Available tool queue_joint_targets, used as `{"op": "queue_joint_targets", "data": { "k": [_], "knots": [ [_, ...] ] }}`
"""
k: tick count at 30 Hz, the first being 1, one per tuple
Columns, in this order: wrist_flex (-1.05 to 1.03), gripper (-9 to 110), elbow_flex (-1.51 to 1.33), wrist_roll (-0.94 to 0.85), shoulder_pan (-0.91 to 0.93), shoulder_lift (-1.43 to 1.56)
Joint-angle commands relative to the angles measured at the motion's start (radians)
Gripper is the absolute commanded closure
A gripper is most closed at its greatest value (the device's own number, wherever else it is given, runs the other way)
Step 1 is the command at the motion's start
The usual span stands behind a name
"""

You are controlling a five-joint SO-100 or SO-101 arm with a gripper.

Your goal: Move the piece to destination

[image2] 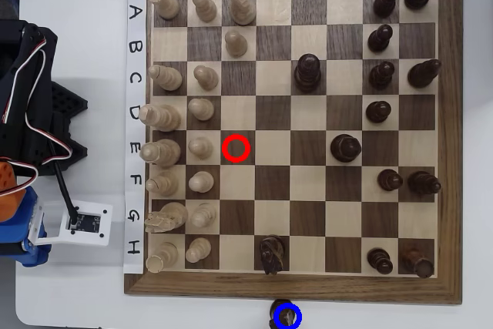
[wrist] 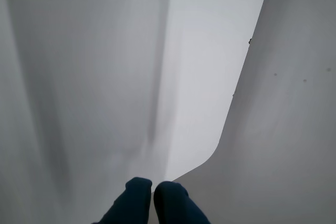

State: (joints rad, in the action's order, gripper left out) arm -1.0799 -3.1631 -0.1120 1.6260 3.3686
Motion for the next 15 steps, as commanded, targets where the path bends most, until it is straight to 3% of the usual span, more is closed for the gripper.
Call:
{"op": "queue_joint_targets", "data": {
  "k": [1,15],
  "knots": [
    [-0.006,101,0.037,0.021,0.028,0.057],
    [-0.006,101,0.037,0.034,0.034,0.057]
  ]
}}
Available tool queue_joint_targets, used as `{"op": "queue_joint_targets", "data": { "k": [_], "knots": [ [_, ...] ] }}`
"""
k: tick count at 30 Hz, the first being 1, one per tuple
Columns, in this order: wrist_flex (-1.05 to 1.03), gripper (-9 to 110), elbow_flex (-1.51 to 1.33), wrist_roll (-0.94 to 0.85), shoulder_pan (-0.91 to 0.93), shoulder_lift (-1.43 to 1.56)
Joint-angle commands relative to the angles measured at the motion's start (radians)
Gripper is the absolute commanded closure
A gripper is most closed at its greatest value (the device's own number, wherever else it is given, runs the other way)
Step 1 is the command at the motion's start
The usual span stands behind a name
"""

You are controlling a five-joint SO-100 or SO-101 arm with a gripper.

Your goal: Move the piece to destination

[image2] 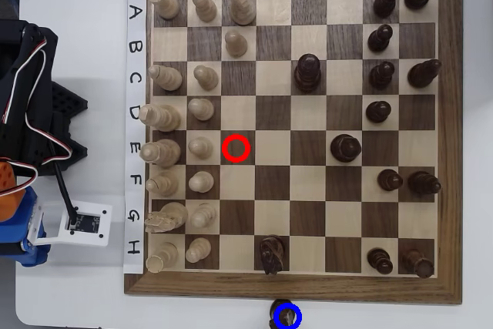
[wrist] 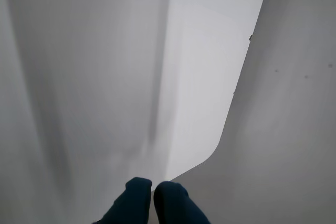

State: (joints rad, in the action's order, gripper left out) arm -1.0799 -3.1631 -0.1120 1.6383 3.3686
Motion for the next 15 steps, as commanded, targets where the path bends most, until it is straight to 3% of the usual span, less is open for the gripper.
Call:
{"op": "queue_joint_targets", "data": {
  "k": [1,15],
  "knots": [
    [-0.006,101,0.037,0.037,0.015,0.057],
    [-0.008,101,0.037,0.048,0.026,0.058]
  ]
}}
